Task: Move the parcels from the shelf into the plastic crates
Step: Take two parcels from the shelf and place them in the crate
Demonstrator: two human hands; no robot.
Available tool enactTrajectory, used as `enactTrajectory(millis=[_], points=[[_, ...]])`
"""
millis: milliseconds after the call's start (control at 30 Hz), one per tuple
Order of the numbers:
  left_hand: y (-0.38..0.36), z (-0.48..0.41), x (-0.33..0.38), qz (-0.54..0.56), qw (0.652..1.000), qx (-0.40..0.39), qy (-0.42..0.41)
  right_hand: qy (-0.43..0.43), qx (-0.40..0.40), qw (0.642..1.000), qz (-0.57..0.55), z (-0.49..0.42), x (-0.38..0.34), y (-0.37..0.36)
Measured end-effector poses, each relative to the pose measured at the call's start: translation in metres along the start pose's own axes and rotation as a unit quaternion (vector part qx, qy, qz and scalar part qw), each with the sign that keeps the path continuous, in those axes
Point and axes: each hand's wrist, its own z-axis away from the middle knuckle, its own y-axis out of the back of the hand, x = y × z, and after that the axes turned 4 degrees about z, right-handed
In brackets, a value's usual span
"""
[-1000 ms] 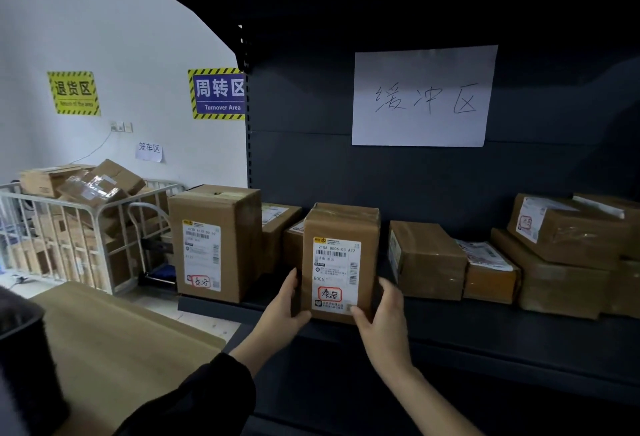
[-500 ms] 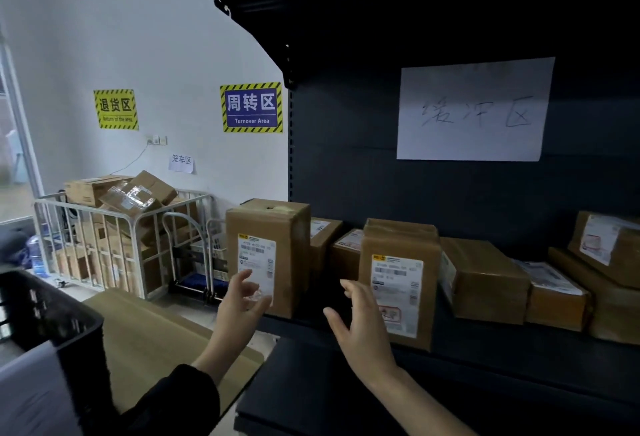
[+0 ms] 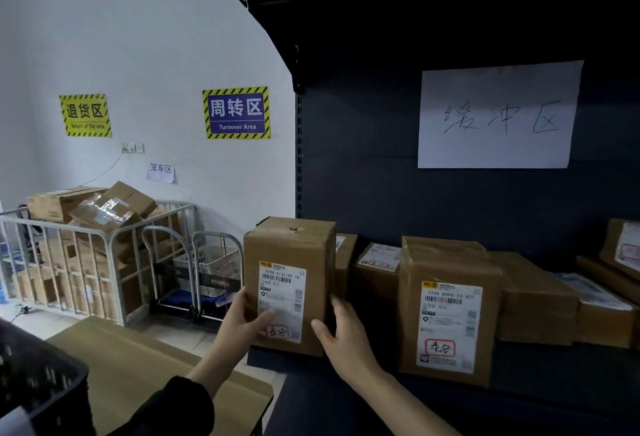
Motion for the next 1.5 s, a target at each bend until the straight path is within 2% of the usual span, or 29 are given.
enactTrajectory(millis=[267, 633, 800, 1000, 1100, 1233, 1333, 1500], points=[[-0.041, 0.02, -0.001, 0.042, 0.998, -0.036, -0.035, -0.025, 0.062, 0.998, -0.003, 0.027, 0.016, 0.026], [-0.082, 0.029, 0.002, 0.065, 0.996, -0.055, -0.027, -0.016, 0.069, 0.997, 0.017, 0.065, 0.021, 0.073], [-0.082, 0.029, 0.003, 0.076, 0.996, -0.048, -0.017, 0.042, 0.161, 0.985, 0.045, 0.093, 0.034, 0.112], [-0.086, 0.02, 0.007, 0.091, 0.994, -0.051, -0.005, -0.012, 0.26, 0.963, 0.076, 0.093, 0.079, 0.164], [-0.09, 0.016, 0.008, 0.11, 0.992, -0.054, 0.001, -0.05, 0.239, 0.967, 0.079, 0.08, 0.096, 0.177], [-0.098, 0.015, 0.008, 0.119, 0.991, -0.055, 0.007, -0.094, 0.126, 0.988, -0.016, 0.063, 0.106, 0.182], [-0.102, 0.018, 0.01, 0.127, 0.991, -0.048, 0.011, -0.114, 0.058, 0.987, -0.095, 0.057, 0.104, 0.181], [-0.102, 0.027, 0.018, 0.124, 0.992, -0.017, 0.004, -0.105, 0.066, 0.982, -0.142, 0.056, 0.098, 0.176]])
